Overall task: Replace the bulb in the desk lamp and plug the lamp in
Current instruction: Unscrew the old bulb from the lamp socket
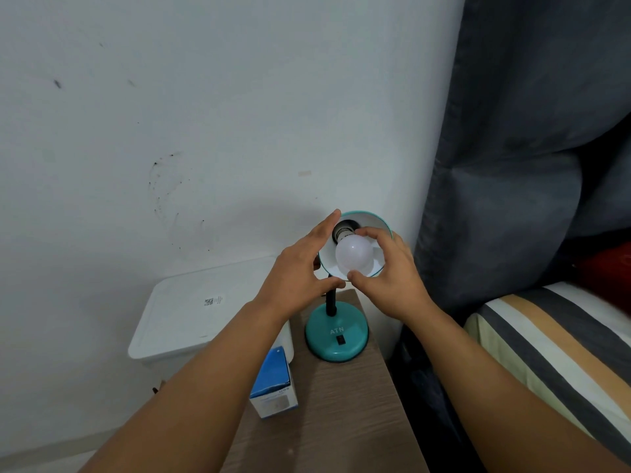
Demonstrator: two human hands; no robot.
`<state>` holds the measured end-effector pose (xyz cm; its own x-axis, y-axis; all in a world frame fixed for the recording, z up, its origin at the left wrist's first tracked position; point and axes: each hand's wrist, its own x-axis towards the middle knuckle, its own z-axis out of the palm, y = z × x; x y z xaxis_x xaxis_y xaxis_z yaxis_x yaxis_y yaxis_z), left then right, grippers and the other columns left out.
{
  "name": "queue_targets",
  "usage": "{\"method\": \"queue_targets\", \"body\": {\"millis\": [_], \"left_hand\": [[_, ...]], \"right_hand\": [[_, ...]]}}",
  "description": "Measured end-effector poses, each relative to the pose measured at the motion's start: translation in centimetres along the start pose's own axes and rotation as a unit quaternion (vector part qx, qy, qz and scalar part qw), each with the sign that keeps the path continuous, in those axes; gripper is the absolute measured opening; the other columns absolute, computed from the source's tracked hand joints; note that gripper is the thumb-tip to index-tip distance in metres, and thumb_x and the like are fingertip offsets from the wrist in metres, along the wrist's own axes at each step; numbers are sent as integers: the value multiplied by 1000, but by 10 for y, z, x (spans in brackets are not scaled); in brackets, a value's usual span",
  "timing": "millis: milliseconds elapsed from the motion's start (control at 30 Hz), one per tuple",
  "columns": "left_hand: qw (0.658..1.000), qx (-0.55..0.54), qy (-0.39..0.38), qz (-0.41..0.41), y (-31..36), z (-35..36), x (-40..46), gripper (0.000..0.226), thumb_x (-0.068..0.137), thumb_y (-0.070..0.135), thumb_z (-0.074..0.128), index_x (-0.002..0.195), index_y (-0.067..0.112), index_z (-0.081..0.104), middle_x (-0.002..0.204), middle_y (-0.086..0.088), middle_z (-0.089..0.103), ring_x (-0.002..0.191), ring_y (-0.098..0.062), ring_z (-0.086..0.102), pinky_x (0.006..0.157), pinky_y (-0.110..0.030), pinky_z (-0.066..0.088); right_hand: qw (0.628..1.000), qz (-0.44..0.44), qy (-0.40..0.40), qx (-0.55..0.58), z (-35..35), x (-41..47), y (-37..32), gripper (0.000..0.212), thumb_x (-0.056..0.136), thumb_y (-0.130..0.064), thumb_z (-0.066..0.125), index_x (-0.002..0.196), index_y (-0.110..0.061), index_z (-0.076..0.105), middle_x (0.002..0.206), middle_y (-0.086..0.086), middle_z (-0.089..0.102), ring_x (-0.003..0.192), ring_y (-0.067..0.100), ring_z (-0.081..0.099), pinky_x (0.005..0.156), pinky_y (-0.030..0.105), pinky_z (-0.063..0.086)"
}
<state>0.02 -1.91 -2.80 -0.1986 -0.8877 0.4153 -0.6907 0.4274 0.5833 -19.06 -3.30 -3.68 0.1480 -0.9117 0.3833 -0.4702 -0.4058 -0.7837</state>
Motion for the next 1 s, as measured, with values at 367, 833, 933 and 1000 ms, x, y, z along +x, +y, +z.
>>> {"method": "queue_targets", "body": {"millis": [367,833,933,1000], "left_hand": [[1000,3,4,5,3,1,-1,106,80,29,86,156,52,16,152,16,47,122,-5,57,97,-27,55],[1000,5,2,1,3,2,-1,110,80,28,87,154,58,13,153,15,46,123,-6,57,97,-21,53],[1000,3,-2,1,2,1,-1,111,79,27,88,155,56,13,152,16,47,122,-6,58,97,-24,54],[1000,-2,-2,1,2,1,-1,111,79,27,88,154,58,13,152,16,47,122,-6,58,97,-25,54]], "right_hand": [[999,29,20,-19,3,-1,-2,66,68,-38,83,123,-33,48,126,-8,50,121,17,43,93,33,40],[998,44,26,-21,3,-3,-3,63,70,-55,78,123,-36,51,126,-8,49,123,16,41,95,33,40],[999,36,5,-8,-1,0,-3,60,74,-43,79,127,-39,52,129,-9,47,129,16,35,97,31,34],[999,33,-1,-6,-1,-1,-3,60,75,-41,79,128,-38,50,126,-12,45,129,15,35,98,31,34]]}}
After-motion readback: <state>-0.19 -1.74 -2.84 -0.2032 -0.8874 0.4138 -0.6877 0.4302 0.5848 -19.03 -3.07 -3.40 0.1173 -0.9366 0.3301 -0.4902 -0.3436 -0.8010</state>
